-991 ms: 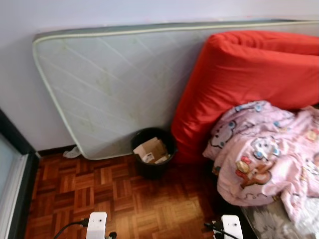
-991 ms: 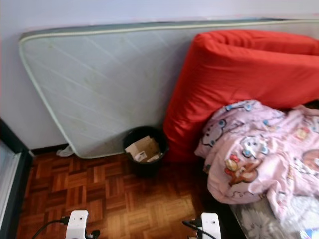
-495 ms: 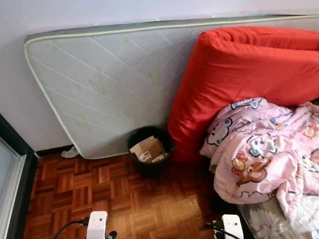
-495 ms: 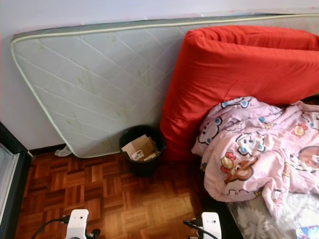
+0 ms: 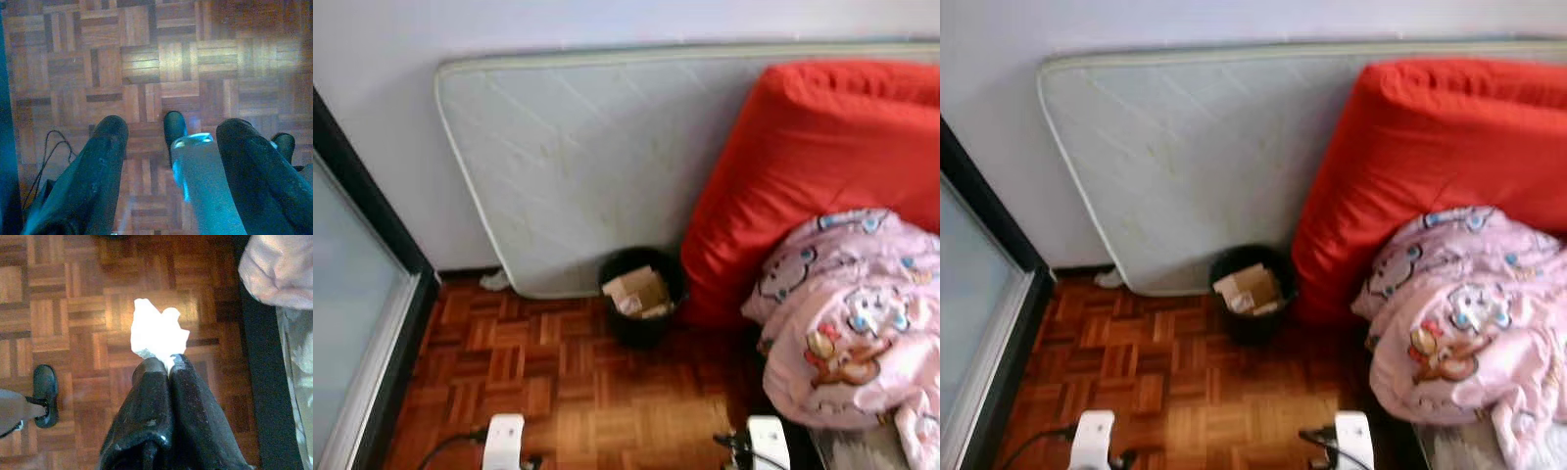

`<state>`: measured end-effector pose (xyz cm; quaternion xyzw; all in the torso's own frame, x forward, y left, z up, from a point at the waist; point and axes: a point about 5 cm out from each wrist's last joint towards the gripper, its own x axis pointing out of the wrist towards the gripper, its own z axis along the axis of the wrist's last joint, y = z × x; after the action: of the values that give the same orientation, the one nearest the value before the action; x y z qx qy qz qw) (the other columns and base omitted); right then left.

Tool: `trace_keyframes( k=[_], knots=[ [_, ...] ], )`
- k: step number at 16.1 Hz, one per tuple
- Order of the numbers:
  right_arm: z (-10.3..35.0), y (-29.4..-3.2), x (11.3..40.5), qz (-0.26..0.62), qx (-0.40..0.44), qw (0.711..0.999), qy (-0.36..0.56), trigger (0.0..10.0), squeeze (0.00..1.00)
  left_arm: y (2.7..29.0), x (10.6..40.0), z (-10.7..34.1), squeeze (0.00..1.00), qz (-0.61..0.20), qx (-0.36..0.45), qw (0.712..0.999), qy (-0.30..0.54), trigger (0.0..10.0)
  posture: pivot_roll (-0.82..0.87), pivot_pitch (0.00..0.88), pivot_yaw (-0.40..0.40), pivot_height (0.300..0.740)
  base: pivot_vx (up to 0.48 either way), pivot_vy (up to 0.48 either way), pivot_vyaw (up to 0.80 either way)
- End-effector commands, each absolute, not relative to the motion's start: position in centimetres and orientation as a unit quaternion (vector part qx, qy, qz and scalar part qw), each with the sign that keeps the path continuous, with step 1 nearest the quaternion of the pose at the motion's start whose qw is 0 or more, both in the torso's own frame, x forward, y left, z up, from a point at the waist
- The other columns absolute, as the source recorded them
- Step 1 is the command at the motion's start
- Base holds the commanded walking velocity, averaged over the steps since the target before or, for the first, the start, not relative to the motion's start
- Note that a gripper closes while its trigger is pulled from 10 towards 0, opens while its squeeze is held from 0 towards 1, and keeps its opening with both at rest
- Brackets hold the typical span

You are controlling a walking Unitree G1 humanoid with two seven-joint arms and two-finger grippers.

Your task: Clean up the room

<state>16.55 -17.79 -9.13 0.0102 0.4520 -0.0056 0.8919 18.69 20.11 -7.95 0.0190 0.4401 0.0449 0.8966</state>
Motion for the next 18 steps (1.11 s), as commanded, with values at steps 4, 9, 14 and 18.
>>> trace_keyframes(
  k=[4, 9, 14, 18],
  knots=[
    [-9.23, -17.99, 16.3, -0.006, 0.01, 0.889, 0.457, 10.0, 0.0, 20.06, 18.6, -8.03, 0.0, 0.046, 0.014, 0.894, 0.445, 10.0, -0.04, 0.039, -0.032, 0.74, 0.06, 0.0, 0.0],
    [-9.2, -18.0, 16.34, -0.003, 0.008, 0.89, 0.456, 10.0, 0.0, 20.0, 18.51, -8.08, 0.0, 0.046, 0.012, 0.894, 0.446, 10.0, -0.04, 0.039, -0.034, 0.74, 0.245, 0.0, 0.52],
    [-9.24, -17.96, 16.29, -0.005, 0.011, 0.889, 0.457, 10.0, 0.0, 20.05, 18.58, -8.04, 0.0, 0.046, 0.013, 0.894, 0.445, 10.0, -0.04, 0.039, -0.034, 0.74, 0.253, 0.0, 0.48],
    [-9.25, -17.93, 16.27, -0.009, 0.018, 0.889, 0.457, 10.0, 0.0, 20.04, 18.64, -8.01, 0.0, 0.046, 0.013, 0.895, 0.444, 10.0, -0.04, 0.039, -0.033, 0.74, 0.253, 0.0, 0.0]
  ],
)
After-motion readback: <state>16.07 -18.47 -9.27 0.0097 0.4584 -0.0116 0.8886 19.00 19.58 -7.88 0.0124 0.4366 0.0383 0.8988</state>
